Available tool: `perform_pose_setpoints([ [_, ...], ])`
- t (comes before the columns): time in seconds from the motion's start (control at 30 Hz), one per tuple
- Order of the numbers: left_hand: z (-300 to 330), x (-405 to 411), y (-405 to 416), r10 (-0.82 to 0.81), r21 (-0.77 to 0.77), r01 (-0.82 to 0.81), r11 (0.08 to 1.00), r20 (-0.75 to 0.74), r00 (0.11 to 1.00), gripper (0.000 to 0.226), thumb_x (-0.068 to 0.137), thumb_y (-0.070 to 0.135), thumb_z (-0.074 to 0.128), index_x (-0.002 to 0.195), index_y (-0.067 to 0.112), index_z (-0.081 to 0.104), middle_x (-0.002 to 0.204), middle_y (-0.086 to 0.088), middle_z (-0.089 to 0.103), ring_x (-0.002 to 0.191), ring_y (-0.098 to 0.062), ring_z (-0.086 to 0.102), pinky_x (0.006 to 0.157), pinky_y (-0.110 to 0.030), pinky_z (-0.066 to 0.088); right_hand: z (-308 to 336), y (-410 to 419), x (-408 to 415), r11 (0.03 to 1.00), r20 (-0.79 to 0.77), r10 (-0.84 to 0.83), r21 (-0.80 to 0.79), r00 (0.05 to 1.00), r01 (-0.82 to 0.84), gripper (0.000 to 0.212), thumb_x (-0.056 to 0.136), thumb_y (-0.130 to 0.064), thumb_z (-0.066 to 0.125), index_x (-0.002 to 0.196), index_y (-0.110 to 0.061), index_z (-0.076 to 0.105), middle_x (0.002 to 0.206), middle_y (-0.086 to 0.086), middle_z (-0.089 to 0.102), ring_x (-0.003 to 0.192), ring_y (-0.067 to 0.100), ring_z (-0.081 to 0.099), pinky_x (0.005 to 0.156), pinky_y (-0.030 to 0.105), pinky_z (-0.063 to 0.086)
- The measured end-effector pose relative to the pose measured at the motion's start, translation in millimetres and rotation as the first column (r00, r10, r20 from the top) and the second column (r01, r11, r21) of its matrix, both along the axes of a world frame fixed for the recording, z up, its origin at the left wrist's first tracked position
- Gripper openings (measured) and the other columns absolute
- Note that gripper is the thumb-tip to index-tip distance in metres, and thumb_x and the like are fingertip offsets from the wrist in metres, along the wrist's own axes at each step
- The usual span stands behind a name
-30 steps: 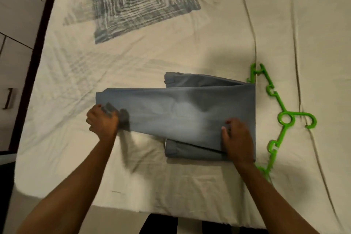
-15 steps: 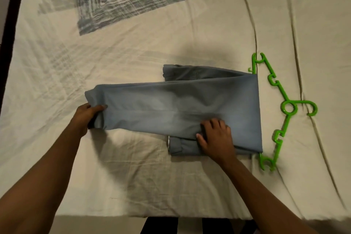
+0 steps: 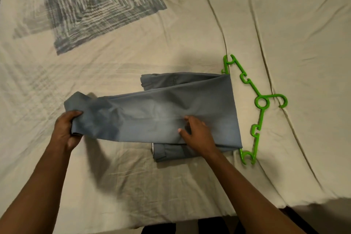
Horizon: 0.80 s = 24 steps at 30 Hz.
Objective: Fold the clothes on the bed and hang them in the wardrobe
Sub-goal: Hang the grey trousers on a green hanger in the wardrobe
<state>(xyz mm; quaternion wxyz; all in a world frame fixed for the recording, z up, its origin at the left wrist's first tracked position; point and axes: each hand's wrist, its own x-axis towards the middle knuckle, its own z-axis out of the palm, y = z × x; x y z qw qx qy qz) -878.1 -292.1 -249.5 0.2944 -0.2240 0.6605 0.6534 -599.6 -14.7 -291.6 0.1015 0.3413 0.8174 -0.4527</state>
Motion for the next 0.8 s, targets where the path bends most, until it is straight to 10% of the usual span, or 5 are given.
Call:
perform_pose_setpoints([
  [0.2, 72, 74, 110, -0.299, -0.055, 0.304, 0.951, -0.409, 0.862, 0.045, 0.085, -0.003, 0.063, 0.109, 0.029, 0.042, 0.104, 0.001, 0.061, 0.083, -0.008, 0.065, 0.068, -0.025, 0.058, 70, 10, -25, 0.885, -0.172, -0.162, -0.460, 0.972, 0.066, 0.052, 0.094, -0.036, 0.067, 0.140, -0.026, 0.046, 0.129, -0.002, 0.056, 0.114, 0.017, 0.058, 0.094, 0.032, 0.052],
  [0.37, 99, 177, 220, -0.697, -0.194, 0.748, 0.635, -0.561, 0.446, 0.061, 0.080, 0.015, 0.071, 0.125, 0.032, 0.033, 0.122, 0.017, 0.053, 0.101, 0.000, 0.063, 0.080, -0.020, 0.055, 136, 39, -8, 0.671, -0.301, -0.490, -0.729, 0.818, 0.134, 0.053, 0.084, -0.032, 0.073, 0.131, -0.020, 0.052, 0.120, 0.001, 0.066, 0.108, 0.012, 0.066, 0.085, 0.026, 0.055],
  [0.5, 85, 240, 296, -0.748, -0.093, 0.902, 0.421, -0.599, 0.288, 0.094, 0.082, 0.007, 0.061, 0.151, 0.039, 0.006, 0.127, -0.003, 0.059, 0.102, -0.024, 0.069, 0.085, -0.049, 0.059, 142, 98, 42, 0.559, -0.275, -0.774, -0.720, 0.571, 0.411, 0.038, 0.080, -0.010, 0.076, 0.115, -0.006, 0.060, 0.102, 0.019, 0.070, 0.086, 0.022, 0.070, 0.074, 0.033, 0.059],
  [0.63, 67, 290, 354, -0.832, -0.007, 0.967, 0.254, -0.511, 0.215, 0.108, 0.085, 0.008, 0.064, 0.155, 0.038, -0.012, 0.130, -0.022, 0.058, 0.113, -0.032, 0.065, 0.095, -0.057, 0.054, 126, 167, 95, 0.592, -0.219, -0.785, -0.541, 0.580, 0.597, 0.003, 0.086, 0.003, 0.065, 0.089, 0.002, 0.066, 0.075, 0.018, 0.067, 0.060, 0.024, 0.066, 0.056, 0.031, 0.055],
  [0.8, 65, 341, 421, -0.864, 0.081, 0.984, 0.158, -0.470, 0.178, 0.102, 0.089, 0.000, 0.062, 0.158, 0.024, -0.010, 0.151, -0.018, 0.044, 0.124, -0.028, 0.057, 0.108, -0.049, 0.046, 106, 270, 163, 0.541, -0.184, -0.841, -0.308, 0.508, 0.783, 0.012, 0.084, 0.000, 0.054, 0.089, -0.007, 0.063, 0.073, 0.013, 0.063, 0.063, 0.024, 0.060, 0.061, 0.034, 0.051],
])
